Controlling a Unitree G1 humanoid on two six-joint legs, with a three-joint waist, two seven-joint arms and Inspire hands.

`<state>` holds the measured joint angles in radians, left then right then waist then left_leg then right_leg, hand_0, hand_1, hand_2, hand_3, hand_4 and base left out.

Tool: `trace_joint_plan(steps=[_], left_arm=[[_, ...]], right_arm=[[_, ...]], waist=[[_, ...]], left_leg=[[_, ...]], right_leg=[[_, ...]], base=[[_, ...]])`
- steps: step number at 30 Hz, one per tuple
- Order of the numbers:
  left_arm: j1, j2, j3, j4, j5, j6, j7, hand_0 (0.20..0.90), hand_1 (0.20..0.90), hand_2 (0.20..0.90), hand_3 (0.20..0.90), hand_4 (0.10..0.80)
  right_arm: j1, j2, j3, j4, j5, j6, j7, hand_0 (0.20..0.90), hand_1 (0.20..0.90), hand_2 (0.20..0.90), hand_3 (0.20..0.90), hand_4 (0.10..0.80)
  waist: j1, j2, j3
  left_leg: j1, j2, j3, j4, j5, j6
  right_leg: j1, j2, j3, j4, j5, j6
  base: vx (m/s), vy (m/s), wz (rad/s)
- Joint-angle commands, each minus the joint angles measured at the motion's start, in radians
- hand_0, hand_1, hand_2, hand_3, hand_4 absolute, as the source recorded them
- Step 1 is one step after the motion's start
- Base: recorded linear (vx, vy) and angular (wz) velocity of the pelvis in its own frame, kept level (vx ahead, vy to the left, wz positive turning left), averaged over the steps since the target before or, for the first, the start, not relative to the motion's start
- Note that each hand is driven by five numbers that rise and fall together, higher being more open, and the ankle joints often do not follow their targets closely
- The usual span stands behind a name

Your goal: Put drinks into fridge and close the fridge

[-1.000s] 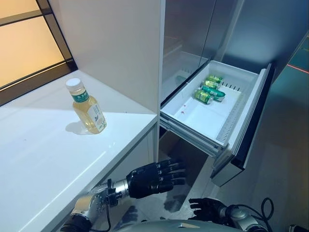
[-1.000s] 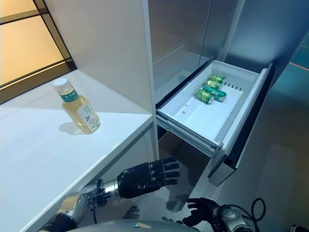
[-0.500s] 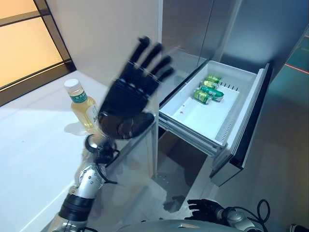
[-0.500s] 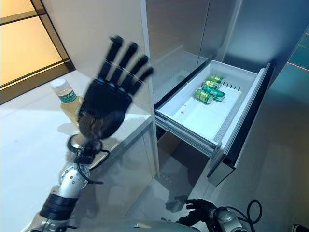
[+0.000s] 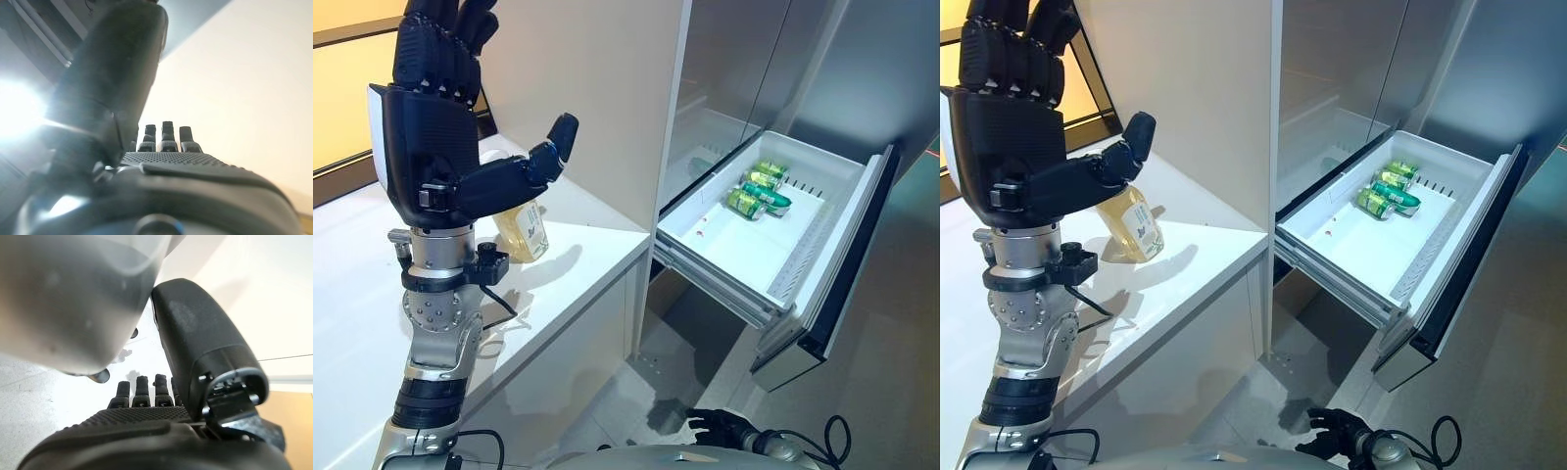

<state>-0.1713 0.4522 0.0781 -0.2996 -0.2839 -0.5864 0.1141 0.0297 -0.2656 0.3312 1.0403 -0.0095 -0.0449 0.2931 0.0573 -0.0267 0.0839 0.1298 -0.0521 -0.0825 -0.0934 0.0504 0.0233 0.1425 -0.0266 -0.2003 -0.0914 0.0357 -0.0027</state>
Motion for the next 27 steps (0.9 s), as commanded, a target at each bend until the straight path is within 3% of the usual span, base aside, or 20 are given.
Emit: trace_joint_plan(steps=[1,27], left_arm=[[-0.06,0.041,0.017,-0.004,0.01,0.016,0.066,0.9,0.9,0.9,0.9,0.8],[0.022,0.034,0.007,0.138,0.034,0.134,0.131,0.9,0.9,0.9,0.9,0.8]], right_arm=[[-0.012,0.007,0.048,-0.004,0.028,0.003,0.006,0.9,0.9,0.9,0.9,0.8],[-0.032,-0.002,0.013,-0.004,0.014,0.047,0.026,0.9,0.9,0.9,0.9,0.8]], waist=[[0.009,-0.002,-0.027],[0.013,0.01,-0.026]], left_leg=[[0.017,0.014,0.085,0.006,-0.078,-0.012],[0.037,0.014,0.096,0.006,-0.079,-0.014]], right_leg=[[0.017,0.008,-0.007,0.033,-0.057,0.042],[0.035,0.007,0.002,0.033,-0.061,0.043]], base=[[-0.004,0.004,0.07],[0.0,0.0,0.0]])
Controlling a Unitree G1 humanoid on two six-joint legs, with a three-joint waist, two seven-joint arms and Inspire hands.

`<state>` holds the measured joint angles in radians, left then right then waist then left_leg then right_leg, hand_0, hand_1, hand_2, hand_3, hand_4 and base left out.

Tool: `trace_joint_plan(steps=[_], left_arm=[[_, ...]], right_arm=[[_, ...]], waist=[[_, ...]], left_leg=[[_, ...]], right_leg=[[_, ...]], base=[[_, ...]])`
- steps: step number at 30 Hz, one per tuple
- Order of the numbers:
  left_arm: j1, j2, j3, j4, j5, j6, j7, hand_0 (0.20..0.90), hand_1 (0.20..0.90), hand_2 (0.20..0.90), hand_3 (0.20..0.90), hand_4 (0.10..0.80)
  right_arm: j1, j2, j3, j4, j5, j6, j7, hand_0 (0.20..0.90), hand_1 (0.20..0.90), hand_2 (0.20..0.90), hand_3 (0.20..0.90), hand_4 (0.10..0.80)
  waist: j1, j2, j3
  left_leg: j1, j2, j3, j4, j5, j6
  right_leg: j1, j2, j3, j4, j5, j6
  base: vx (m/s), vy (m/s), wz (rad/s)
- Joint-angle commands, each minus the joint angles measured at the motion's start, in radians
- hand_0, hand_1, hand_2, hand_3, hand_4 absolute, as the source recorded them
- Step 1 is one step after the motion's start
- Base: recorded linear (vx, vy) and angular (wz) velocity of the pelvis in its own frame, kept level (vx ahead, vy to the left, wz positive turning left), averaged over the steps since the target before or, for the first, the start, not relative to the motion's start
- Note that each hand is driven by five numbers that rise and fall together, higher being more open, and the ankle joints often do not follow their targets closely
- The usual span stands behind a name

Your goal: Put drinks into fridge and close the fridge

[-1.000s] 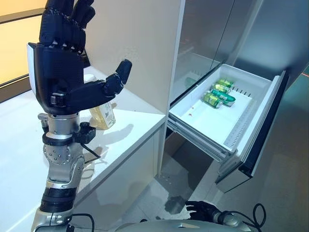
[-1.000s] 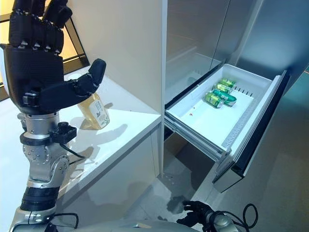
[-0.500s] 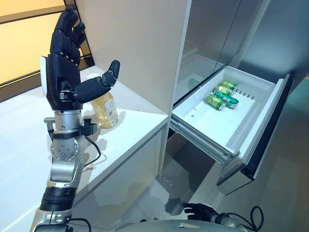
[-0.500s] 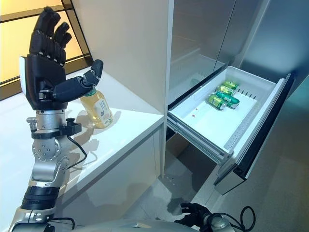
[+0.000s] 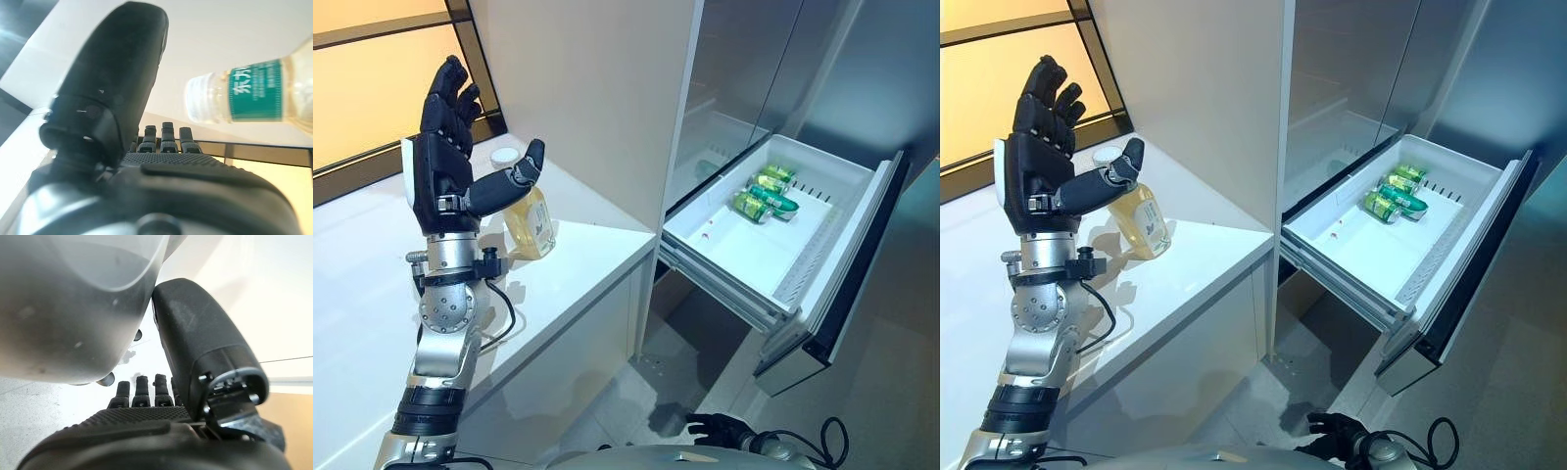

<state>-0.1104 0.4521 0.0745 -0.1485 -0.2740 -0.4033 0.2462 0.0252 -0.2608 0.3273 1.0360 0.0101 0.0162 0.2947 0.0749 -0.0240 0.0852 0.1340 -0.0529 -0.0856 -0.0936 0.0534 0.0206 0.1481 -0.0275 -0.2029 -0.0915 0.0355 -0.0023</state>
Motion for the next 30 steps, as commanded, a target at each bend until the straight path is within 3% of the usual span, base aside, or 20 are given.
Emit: trace_joint_plan(steps=[1,14,30], left_arm=[[-0.038,0.034,0.008,-0.007,0.018,-0.044,-0.005,0.9,0.9,0.9,0.9,0.8],[-0.018,0.018,-0.03,0.082,-0.013,0.027,-0.033,0.9,0.9,0.9,0.9,0.8],[0.001,0.01,-0.054,0.148,0.044,0.053,-0.005,0.9,0.9,0.9,0.9,0.8]], right_arm=[[-0.029,-0.008,0.016,0.003,-0.007,-0.015,0.026,0.9,0.9,0.9,0.9,0.8],[-0.034,-0.014,0.007,0.005,-0.015,-0.007,0.037,0.9,0.9,0.9,0.9,0.8],[-0.039,-0.019,-0.007,0.004,-0.024,0.006,0.05,0.9,0.9,0.9,0.9,0.8]], waist=[[-0.005,0.007,-0.027],[-0.008,0.01,-0.02],[-0.014,0.013,-0.015]], left_leg=[[0.033,0.015,0.101,0.006,-0.082,-0.011],[0.039,0.016,0.111,0.006,-0.081,-0.009],[0.05,0.014,0.121,0.006,-0.085,-0.005]], right_leg=[[0.03,0.007,0.005,0.033,-0.06,0.043],[0.033,0.008,0.01,0.036,-0.06,0.044],[0.038,0.008,0.019,0.04,-0.061,0.044]], base=[[0.0,0.0,0.0],[0.0,0.0,0.0],[0.001,0.0,0.0]])
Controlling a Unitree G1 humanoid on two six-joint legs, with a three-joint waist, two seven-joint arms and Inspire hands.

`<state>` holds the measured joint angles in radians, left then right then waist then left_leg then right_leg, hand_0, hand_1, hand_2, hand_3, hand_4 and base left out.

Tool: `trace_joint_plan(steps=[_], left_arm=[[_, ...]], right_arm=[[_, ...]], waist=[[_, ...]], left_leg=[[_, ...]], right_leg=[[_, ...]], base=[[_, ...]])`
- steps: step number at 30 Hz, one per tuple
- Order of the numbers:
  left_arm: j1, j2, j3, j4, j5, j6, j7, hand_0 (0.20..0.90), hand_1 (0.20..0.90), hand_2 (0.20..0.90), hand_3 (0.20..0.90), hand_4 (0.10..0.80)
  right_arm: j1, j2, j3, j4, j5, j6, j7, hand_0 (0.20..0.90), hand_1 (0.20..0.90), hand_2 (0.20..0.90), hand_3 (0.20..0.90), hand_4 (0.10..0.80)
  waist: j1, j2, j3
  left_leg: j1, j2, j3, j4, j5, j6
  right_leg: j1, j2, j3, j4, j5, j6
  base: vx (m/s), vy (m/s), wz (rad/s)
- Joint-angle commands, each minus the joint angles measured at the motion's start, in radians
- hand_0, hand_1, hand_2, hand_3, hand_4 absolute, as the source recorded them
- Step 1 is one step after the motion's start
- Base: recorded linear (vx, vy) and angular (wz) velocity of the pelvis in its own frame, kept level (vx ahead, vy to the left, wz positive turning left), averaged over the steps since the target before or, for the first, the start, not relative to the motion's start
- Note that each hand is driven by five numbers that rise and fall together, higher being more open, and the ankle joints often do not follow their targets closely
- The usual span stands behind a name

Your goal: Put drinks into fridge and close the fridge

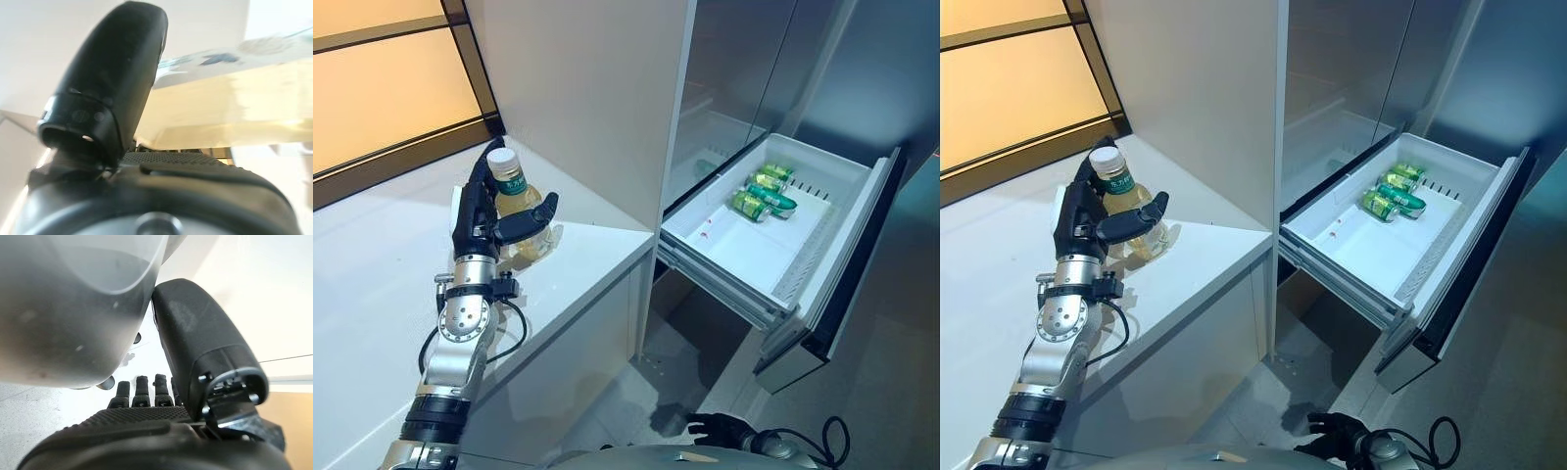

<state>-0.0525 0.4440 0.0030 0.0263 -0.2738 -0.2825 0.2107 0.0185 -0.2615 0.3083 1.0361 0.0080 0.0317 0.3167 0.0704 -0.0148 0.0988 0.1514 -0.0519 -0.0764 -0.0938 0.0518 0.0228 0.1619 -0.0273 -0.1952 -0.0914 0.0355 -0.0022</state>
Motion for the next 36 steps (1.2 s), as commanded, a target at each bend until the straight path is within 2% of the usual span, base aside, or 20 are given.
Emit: trace_joint_plan(steps=[1,11,17,18,19,20,28,30,34,35,36], left_arm=[[-0.058,0.02,0.017,-0.022,0.04,-0.068,0.033,0.9,0.9,0.9,0.9,0.8],[-0.059,0.017,0.015,-0.011,0.031,-0.078,0.053,0.9,0.9,0.9,0.9,0.8],[-0.061,0.005,0.023,-0.023,-0.012,-0.114,0.063,0.9,0.9,0.9,0.9,0.8],[-0.06,0.002,0.025,-0.027,-0.021,-0.121,0.064,0.669,0.669,0.669,0.631,0.531],[-0.057,-0.003,0.028,-0.033,-0.035,-0.131,0.064,0.556,0.556,0.556,0.499,0.399],[-0.056,-0.01,0.03,-0.033,-0.046,-0.142,0.061,0.3,0.3,0.3,0.2,0.1],[-0.053,-0.034,0.035,-0.061,-0.091,-0.193,0.044,0.3,0.3,0.3,0.2,0.1],[-0.059,-0.042,0.035,-0.071,-0.198,-0.205,-0.025,0.3,0.3,0.3,0.2,0.1],[-0.065,-0.078,0.038,-0.14,-0.463,-0.203,-0.241,0.3,0.3,0.3,0.2,0.1],[-0.065,-0.099,0.038,-0.165,-0.616,-0.194,-0.348,0.3,0.3,0.3,0.2,0.1],[-0.066,-0.12,0.037,-0.196,-0.687,-0.173,-0.403,0.3,0.3,0.3,0.2,0.1]], right_arm=[[-0.033,-0.017,0.011,0.007,-0.024,-0.011,0.028,0.9,0.9,0.9,0.9,0.8],[-0.032,-0.017,0.01,0.013,-0.026,-0.012,0.031,0.9,0.9,0.9,0.9,0.8],[-0.033,-0.016,0.01,0.016,-0.028,-0.012,0.034,0.9,0.9,0.9,0.9,0.8],[-0.032,-0.017,0.01,0.017,-0.028,-0.015,0.035,0.9,0.9,0.9,0.9,0.8],[-0.03,-0.015,0.01,0.018,-0.028,-0.017,0.034,0.9,0.9,0.9,0.9,0.8],[-0.03,-0.015,0.009,0.017,-0.029,-0.016,0.035,0.9,0.9,0.9,0.9,0.8],[-0.031,-0.013,0.009,0.017,-0.027,-0.014,0.039,0.9,0.9,0.9,0.9,0.8],[-0.032,-0.012,0.014,0.018,-0.011,-0.011,0.034,0.9,0.9,0.9,0.9,0.8],[-0.034,-0.013,0.002,0.014,0.021,-0.002,0.024,0.9,0.9,0.9,0.9,0.8],[-0.034,-0.014,-0.004,0.016,0.03,-0.004,0.023,0.9,0.9,0.9,0.9,0.8],[-0.034,-0.016,-0.008,0.008,0.045,0.005,0.025,0.9,0.9,0.9,0.9,0.8]], waist=[[-0.01,0.004,-0.03],[-0.013,0.005,-0.029],[-0.013,0.003,-0.028],[-0.012,0.002,-0.028],[-0.012,0.001,-0.028],[-0.012,0.0,-0.028],[-0.01,-0.004,-0.026],[-0.01,-0.006,-0.027],[-0.011,-0.009,-0.025],[-0.011,-0.009,-0.024],[-0.012,-0.009,-0.022]], left_leg=[[0.033,0.012,0.112,0.007,-0.083,-0.007],[0.038,0.012,0.117,0.007,-0.084,-0.005],[0.039,0.011,0.117,0.007,-0.085,-0.004],[0.04,0.011,0.118,0.007,-0.085,-0.004],[0.04,0.012,0.117,0.007,-0.085,-0.005],[0.04,0.011,0.117,0.007,-0.085,-0.005],[0.041,0.012,0.114,0.007,-0.086,-0.005],[0.04,0.012,0.113,0.007,-0.085,-0.005],[0.04,0.013,0.114,0.007,-0.085,-0.005],[0.04,0.014,0.114,0.007,-0.086,-0.006],[0.04,0.014,0.114,0.007,-0.086,-0.006]], right_leg=[[0.024,0.008,0.012,0.04,-0.06,0.045],[0.025,0.006,0.014,0.043,-0.061,0.046],[0.025,0.005,0.015,0.045,-0.063,0.046],[0.026,0.005,0.014,0.045,-0.063,0.046],[0.027,0.005,0.014,0.045,-0.063,0.046],[0.027,0.006,0.014,0.045,-0.063,0.046],[0.026,0.007,0.015,0.049,-0.066,0.044],[0.026,0.007,0.016,0.047,-0.064,0.044],[0.025,0.008,0.018,0.046,-0.062,0.045],[0.025,0.009,0.019,0.044,-0.06,0.045],[0.025,0.009,0.021,0.043,-0.058,0.045]], base=[[0.019,0.008,-0.03],[0.0,0.0,0.0],[0.0,0.0,0.0],[0.0,0.0,0.0],[0.0,0.0,0.0],[0.0,0.0,0.0],[0.0,0.0,0.0],[0.0,0.0,0.0],[0.0,0.0,0.0],[0.0,0.0,0.0],[0.0,0.0,0.0]])
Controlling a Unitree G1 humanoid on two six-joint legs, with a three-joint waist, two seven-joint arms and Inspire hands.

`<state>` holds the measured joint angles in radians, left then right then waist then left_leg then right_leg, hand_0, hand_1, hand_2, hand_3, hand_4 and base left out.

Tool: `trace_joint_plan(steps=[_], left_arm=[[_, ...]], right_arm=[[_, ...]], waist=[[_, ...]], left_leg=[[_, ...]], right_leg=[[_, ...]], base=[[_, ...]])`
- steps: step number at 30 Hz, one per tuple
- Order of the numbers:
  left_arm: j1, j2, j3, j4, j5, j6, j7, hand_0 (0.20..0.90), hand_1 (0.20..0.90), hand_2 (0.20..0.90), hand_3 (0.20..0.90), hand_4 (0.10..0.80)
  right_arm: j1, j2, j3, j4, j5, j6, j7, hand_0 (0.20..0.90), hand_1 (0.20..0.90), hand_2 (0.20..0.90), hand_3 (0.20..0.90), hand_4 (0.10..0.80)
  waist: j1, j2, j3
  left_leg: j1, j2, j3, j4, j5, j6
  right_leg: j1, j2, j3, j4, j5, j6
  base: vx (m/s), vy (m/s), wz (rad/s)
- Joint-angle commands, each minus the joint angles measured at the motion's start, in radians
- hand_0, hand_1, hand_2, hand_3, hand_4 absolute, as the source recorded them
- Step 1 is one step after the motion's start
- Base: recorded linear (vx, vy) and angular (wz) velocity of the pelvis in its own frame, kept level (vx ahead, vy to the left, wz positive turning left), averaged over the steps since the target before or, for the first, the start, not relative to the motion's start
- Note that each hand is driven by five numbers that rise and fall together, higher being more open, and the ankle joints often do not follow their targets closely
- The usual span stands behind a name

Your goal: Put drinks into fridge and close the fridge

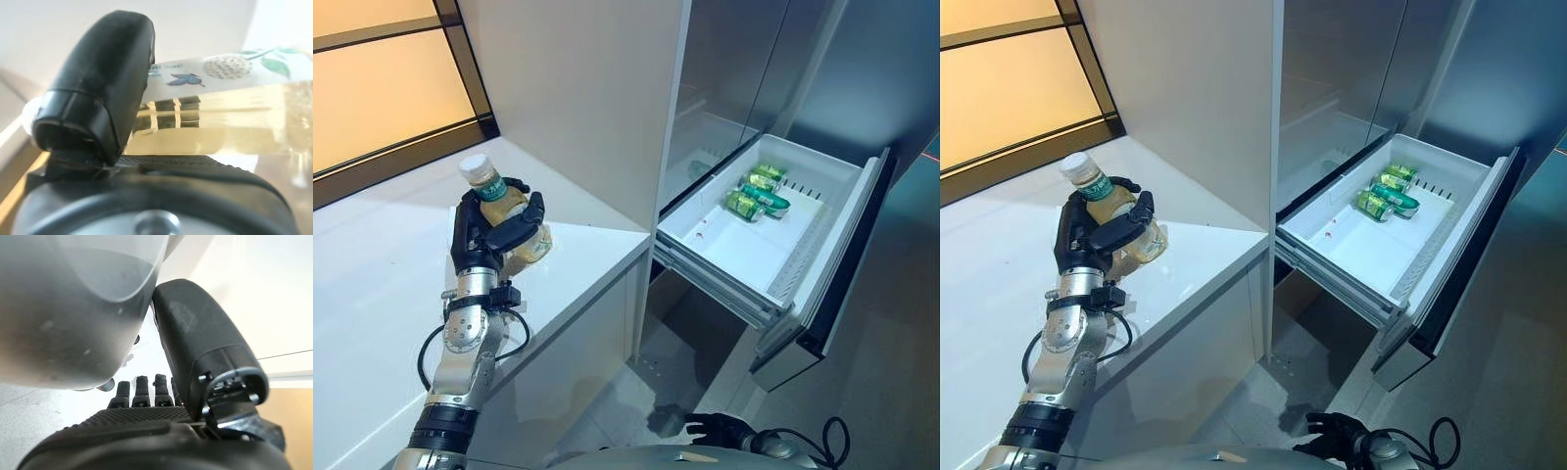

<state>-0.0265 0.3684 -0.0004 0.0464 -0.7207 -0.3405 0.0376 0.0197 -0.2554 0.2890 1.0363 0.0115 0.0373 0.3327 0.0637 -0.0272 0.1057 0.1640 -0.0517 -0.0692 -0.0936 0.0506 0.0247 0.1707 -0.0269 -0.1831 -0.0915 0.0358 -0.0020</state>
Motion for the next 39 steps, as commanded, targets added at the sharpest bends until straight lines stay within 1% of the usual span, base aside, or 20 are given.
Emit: trace_joint_plan(steps=[1,4,5,6,7,8,9,10,11,14,15,18,20,23,25,27,29,32,35,39], left_arm=[[-0.093,-0.068,0.039,-0.252,-0.314,-0.094,-0.298,0.3,0.3,0.3,0.2,0.1],[-0.105,-0.103,0.019,-0.327,-0.433,-0.048,-0.438,0.3,0.3,0.3,0.2,0.1],[-0.106,-0.104,0.017,-0.33,-0.435,-0.048,-0.442,0.3,0.3,0.3,0.2,0.1],[-0.111,-0.107,0.009,-0.345,-0.469,-0.033,-0.471,0.3,0.3,0.3,0.2,0.1],[-0.124,-0.11,-0.005,-0.363,-0.533,-0.01,-0.518,0.3,0.3,0.3,0.2,0.1],[-0.129,-0.11,-0.012,-0.371,-0.573,0.005,-0.543,0.3,0.3,0.3,0.2,0.1],[-0.135,-0.114,-0.009,-0.364,-0.622,0.03,-0.575,0.3,0.3,0.3,0.2,0.1],[-0.145,-0.122,-0.008,-0.357,-0.672,0.053,-0.604,0.3,0.3,0.3,0.2,0.1],[-0.155,-0.124,-0.003,-0.362,-0.714,0.079,-0.616,0.3,0.3,0.3,0.2,0.1],[-0.156,-0.116,-0.016,-0.377,-0.787,0.1,-0.637,0.3,0.3,0.3,0.2,0.1],[-0.148,-0.115,-0.018,-0.388,-0.787,0.101,-0.639,0.3,0.3,0.3,0.2,0.1],[-0.125,-0.11,-0.019,-0.384,-0.758,0.083,-0.659,0.3,0.3,0.3,0.2,0.1],[-0.104,-0.114,-0.022,-0.383,-0.708,0.06,-0.66,0.3,0.3,0.3,0.2,0.1],[-0.074,-0.112,-0.019,-0.38,-0.61,0.021,-0.648,0.3,0.3,0.3,0.2,0.1],[-0.061,-0.098,-0.013,-0.39,-0.522,-0.006,-0.618,0.3,0.3,0.3,0.2,0.1],[-0.057,-0.085,-0.013,-0.392,-0.457,-0.019,-0.596,0.3,0.3,0.3,0.2,0.1],[-0.059,-0.063,-0.011,-0.394,-0.374,-0.037,-0.565,0.3,0.3,0.3,0.2,0.1],[-0.072,-0.041,-0.032,-0.396,-0.294,-0.049,-0.531,0.3,0.3,0.3,0.2,0.1],[-0.094,-0.023,-0.072,-0.393,-0.231,-0.058,-0.503,0.3,0.3,0.3,0.2,0.1],[-0.123,-0.002,-0.121,-0.392,-0.141,-0.085,-0.469,0.3,0.3,0.3,0.2,0.1]], right_arm=[[-0.032,-0.022,0.002,-0.006,0.066,0.009,0.003,0.9,0.9,0.9,0.9,0.8],[-0.025,-0.019,-0.032,-0.08,0.15,0.014,-0.032,0.9,0.9,0.9,0.9,0.8],[-0.024,-0.019,-0.034,-0.085,0.152,0.015,-0.034,0.9,0.9,0.9,0.9,0.8],[-0.023,-0.017,-0.043,-0.109,0.174,0.006,-0.045,0.9,0.9,0.9,0.9,0.8],[-0.019,-0.016,-0.061,-0.184,0.234,0.001,-0.089,0.9,0.9,0.9,0.9,0.8],[-0.015,-0.012,-0.074,-0.236,0.284,0.054,-0.108,0.9,0.9,0.9,0.9,0.8],[-0.014,-0.008,-0.101,-0.23,0.3,0.007,-0.118,0.9,0.9,0.9,0.9,0.8],[-0.021,0.006,-0.131,-0.203,0.295,-0.084,-0.129,0.9,0.9,0.9,0.9,0.8],[-0.023,0.011,-0.143,-0.21,0.317,-0.131,-0.123,0.9,0.9,0.9,0.9,0.8],[-0.003,0.025,-0.16,-0.401,0.327,-0.12,-0.158,0.9,0.9,0.9,0.9,0.8],[0.012,0.028,-0.171,-0.511,0.335,-0.083,-0.159,0.9,0.9,0.9,0.9,0.8],[0.04,0.037,-0.199,-0.733,0.313,-0.173,-0.125,0.9,0.9,0.9,0.9,0.8],[0.051,0.035,-0.219,-0.892,0.348,-0.166,-0.104,0.9,0.9,0.9,0.9,0.8],[0.049,0.025,-0.248,-1.045,0.357,-0.164,-0.054,0.9,0.9,0.9,0.9,0.8],[0.036,-0.002,-0.268,-1.145,0.359,-0.16,-0.003,0.9,0.9,0.9,0.9,0.8],[0.021,-0.031,-0.271,-1.213,0.374,-0.149,0.046,0.9,0.9,0.9,0.9,0.8],[-0.006,-0.078,-0.275,-1.294,0.368,-0.142,0.107,0.9,0.9,0.9,0.9,0.8],[-0.052,-0.142,-0.262,-1.363,0.368,-0.111,0.156,0.9,0.9,0.9,0.9,0.8],[-0.095,-0.201,-0.239,-1.401,0.381,-0.078,0.167,0.9,0.9,0.9,0.9,0.8],[-0.141,-0.252,-0.209,-1.423,0.405,-0.016,0.187,0.9,0.9,0.9,0.9,0.8]], waist=[[-0.008,0.003,-0.027],[-0.019,0.002,-0.024],[-0.019,0.003,-0.023],[-0.023,0.003,-0.023],[-0.033,0.005,-0.022],[-0.039,0.006,-0.023],[-0.044,0.01,-0.024],[-0.049,0.019,-0.025],[-0.054,0.024,-0.024],[-0.074,0.028,-0.018],[-0.085,0.028,-0.016],[-0.107,0.026,-0.012],[-0.118,0.028,-0.015],[-0.125,0.03,-0.02],[-0.126,0.03,-0.025],[-0.124,0.03,-0.029],[-0.12,0.028,-0.034],[-0.114,0.024,-0.038],[-0.108,0.019,-0.039],[-0.102,0.012,-0.04]], left_leg=[[0.028,0.015,0.106,0.006,-0.084,-0.009],[0.026,0.016,0.104,0.006,-0.083,-0.01],[0.027,0.016,0.104,0.006,-0.083,-0.01],[0.026,0.016,0.104,0.006,-0.083,-0.01],[0.027,0.017,0.105,0.006,-0.083,-0.01],[0.026,0.017,0.105,0.006,-0.083,-0.009],[0.025,0.017,0.107,0.006,-0.082,-0.01],[0.023,0.017,0.11,0.006,-0.083,-0.009],[0.022,0.016,0.114,0.006,-0.086,-0.008],[0.024,0.015,0.122,0.006,-0.092,-0.005],[0.026,0.016,0.126,0.006,-0.094,-0.005],[0.028,0.017,0.134,0.006,-0.092,-0.003],[0.03,0.018,0.139,0.006,-0.093,-0.003],[0.031,0.02,0.147,0.006,-0.093,-0.002],[0.03,0.021,0.149,0.006,-0.093,-0.002],[0.029,0.021,0.15,0.006,-0.093,-0.001],[0.026,0.021,0.15,0.006,-0.091,-0.002],[0.022,0.02,0.149,0.006,-0.088,-0.001],[0.021,0.02,0.146,0.006,-0.087,-0.001],[0.019,0.019,0.144,0.006,-0.084,-0.002]], right_leg=[[0.016,0.01,0.011,0.044,-0.057,0.044],[0.012,0.012,0.016,0.046,-0.054,0.043],[0.012,0.012,0.016,0.045,-0.053,0.043],[0.012,0.012,0.016,0.045,-0.052,0.043],[0.01,0.012,0.019,0.044,-0.048,0.045],[0.01,0.012,0.021,0.042,-0.047,0.045],[0.006,0.014,0.027,0.042,-0.044,0.045],[0.002,0.015,0.034,0.043,-0.042,0.048],[0.002,0.014,0.037,0.039,-0.041,0.049],[0.003,0.011,0.042,0.032,-0.039,0.055],[0.003,0.01,0.046,0.031,-0.039,0.057],[0.0,0.011,0.056,0.031,-0.037,0.06],[0.0,0.012,0.063,0.029,-0.035,0.061],[-0.004,0.012,0.069,0.03,-0.036,0.06],[-0.007,0.012,0.074,0.03,-0.036,0.06],[-0.008,0.012,0.074,0.029,-0.035,0.059],[-0.011,0.012,0.075,0.029,-0.035,0.058],[-0.014,0.014,0.08,0.03,-0.035,0.055],[-0.013,0.014,0.082,0.031,-0.035,0.053],[-0.015,0.015,0.082,0.033,-0.034,0.052]], base=[[-0.022,-0.018,-0.05],[-0.017,-0.011,-0.04],[0.0,0.0,0.0],[-0.02,-0.006,-0.03],[-0.026,-0.006,-0.04],[-0.027,0.0,-0.05],[-0.034,0.016,-0.04],[-0.042,0.025,-0.05],[-0.048,0.028,-0.1],[-0.047,0.013,-0.14],[-0.044,-0.005,-0.08],[-0.032,-0.01,-0.06],[-0.012,0.006,-0.06],[-0.006,0.009,-0.09],[-0.006,0.003,-0.11],[-0.002,-0.001,-0.02],[-0.005,-0.009,-0.04],[-0.005,-0.012,-0.07],[0.001,-0.015,-0.05],[0.0,0.0,0.0]])
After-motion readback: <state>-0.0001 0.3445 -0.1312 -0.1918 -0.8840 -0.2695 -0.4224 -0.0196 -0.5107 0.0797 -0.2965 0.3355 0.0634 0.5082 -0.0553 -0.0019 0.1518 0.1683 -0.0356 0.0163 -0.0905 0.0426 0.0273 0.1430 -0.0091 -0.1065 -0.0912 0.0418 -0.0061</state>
